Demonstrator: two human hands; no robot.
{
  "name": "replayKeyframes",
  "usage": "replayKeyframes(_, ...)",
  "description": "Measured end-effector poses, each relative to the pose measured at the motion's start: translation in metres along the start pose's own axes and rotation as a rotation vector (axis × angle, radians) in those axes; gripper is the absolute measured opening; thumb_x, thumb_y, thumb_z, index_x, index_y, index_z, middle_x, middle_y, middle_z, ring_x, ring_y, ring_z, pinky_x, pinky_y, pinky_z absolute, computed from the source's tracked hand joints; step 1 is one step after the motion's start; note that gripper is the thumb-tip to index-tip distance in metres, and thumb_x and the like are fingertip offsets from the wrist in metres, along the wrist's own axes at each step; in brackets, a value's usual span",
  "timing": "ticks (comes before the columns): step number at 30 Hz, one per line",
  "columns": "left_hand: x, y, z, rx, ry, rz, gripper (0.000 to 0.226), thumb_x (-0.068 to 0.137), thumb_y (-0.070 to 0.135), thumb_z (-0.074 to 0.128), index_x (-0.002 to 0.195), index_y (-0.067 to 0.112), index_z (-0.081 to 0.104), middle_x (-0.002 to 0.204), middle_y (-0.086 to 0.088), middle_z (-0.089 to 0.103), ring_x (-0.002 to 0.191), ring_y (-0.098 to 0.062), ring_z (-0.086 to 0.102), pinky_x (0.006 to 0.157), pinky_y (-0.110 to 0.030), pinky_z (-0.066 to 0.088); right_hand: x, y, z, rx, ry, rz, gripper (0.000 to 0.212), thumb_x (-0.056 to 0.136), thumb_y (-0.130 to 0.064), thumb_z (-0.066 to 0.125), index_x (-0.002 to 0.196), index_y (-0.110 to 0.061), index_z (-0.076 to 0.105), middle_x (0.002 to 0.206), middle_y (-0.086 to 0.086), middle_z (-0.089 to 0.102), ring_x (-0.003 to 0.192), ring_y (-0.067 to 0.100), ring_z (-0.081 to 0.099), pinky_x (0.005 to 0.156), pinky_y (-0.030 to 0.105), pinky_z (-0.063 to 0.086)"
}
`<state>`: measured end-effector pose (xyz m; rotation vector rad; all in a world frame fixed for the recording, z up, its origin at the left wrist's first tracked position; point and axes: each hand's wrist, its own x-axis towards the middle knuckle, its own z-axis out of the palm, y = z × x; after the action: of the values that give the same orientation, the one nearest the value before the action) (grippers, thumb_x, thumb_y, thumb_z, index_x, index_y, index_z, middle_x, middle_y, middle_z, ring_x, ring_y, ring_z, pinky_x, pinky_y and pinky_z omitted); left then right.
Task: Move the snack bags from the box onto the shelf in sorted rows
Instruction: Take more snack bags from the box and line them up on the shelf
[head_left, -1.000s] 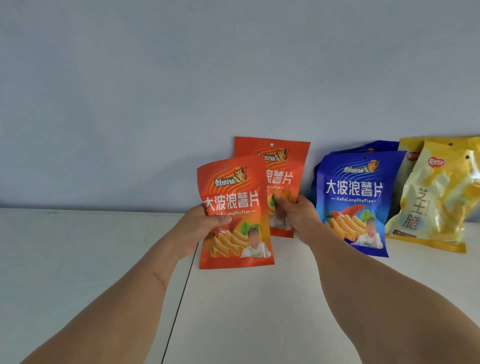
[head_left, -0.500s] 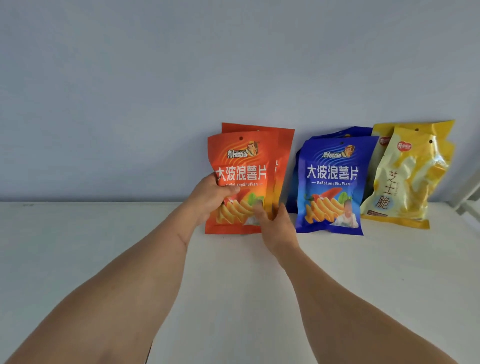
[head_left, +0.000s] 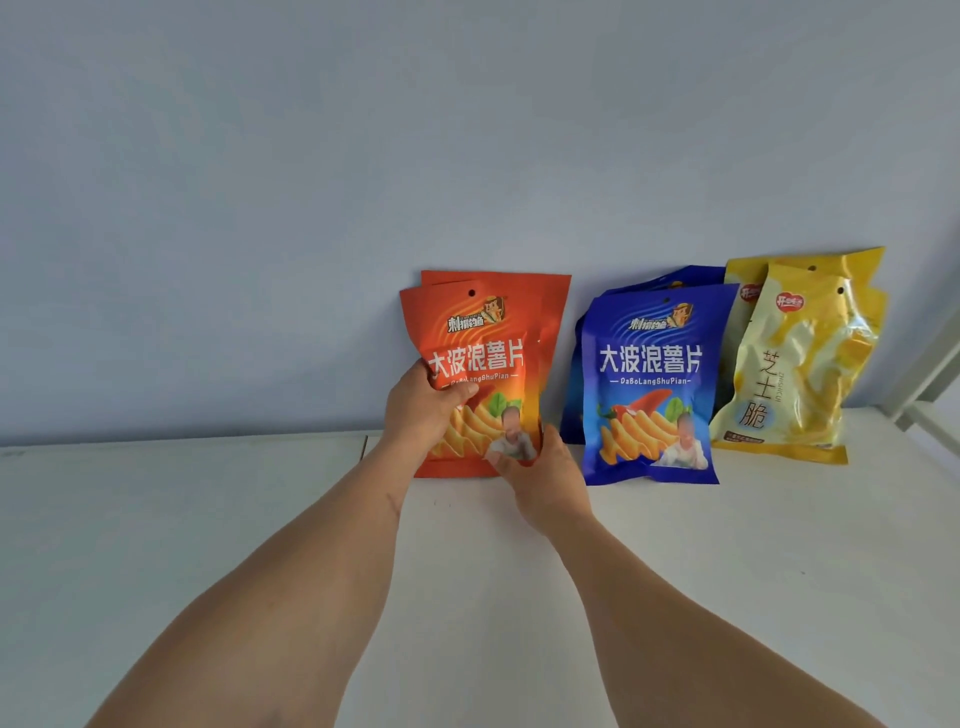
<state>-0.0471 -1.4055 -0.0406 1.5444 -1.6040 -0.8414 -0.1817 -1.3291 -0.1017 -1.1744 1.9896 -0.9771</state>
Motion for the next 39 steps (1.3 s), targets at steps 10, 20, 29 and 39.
replayKeyframes(10,0.001,-0.012,-0.006,-0.148,-0.022,-0.082,0.06,0.079,0.046,0.081,0.126,0.022,0.051,0.113,0.007,0.064,0.105,-0.02,0.066,0.089,-0.037,0.054,-0.005,-0.012,0.001,-0.055,0.04,0.022,0.079,0.082,-0.056,0.072,0.144,-0.021,0.037,0.139,0.001,0.053,0.126,0.026,0.052,0.1,0.049,0.05)
replayKeyframes(20,-0.068,-0.059,-0.044,0.527,0.099,0.09,0.044,0.1,0.041,0.054,0.131,0.011,0.059,0.131,-0.01,0.062,0.119,-0.032,0.058,0.094,-0.041,0.047,-0.073,-0.016,-0.02,-0.695,0.057,-0.091,0.054,0.101,-0.049,0.043,0.137,-0.009,0.044,0.137,0.012,0.051,0.128,0.031,0.048,0.099,0.042,0.043)
replayKeyframes(29,-0.216,-0.09,-0.104,1.193,0.047,0.401,0.035,0.105,0.03,0.039,0.119,0.013,0.066,0.116,-0.005,0.066,0.106,-0.028,0.061,0.087,-0.039,0.046,-0.16,-0.036,-0.012,-1.092,-0.125,-0.823,0.033,0.106,-0.03,0.033,0.126,-0.016,0.055,0.125,0.005,0.059,0.116,0.026,0.053,0.094,0.038,0.041)
replayKeyframes(39,-0.475,-0.129,-0.196,1.292,0.154,-0.014,0.027,0.103,0.026,0.043,0.109,0.014,0.066,0.106,-0.004,0.067,0.096,-0.028,0.062,0.08,-0.039,0.047,-0.362,-0.02,0.05,-0.996,-0.359,-1.296,0.028,0.101,-0.021,0.04,0.125,-0.017,0.053,0.124,0.003,0.058,0.115,0.024,0.053,0.094,0.035,0.04)
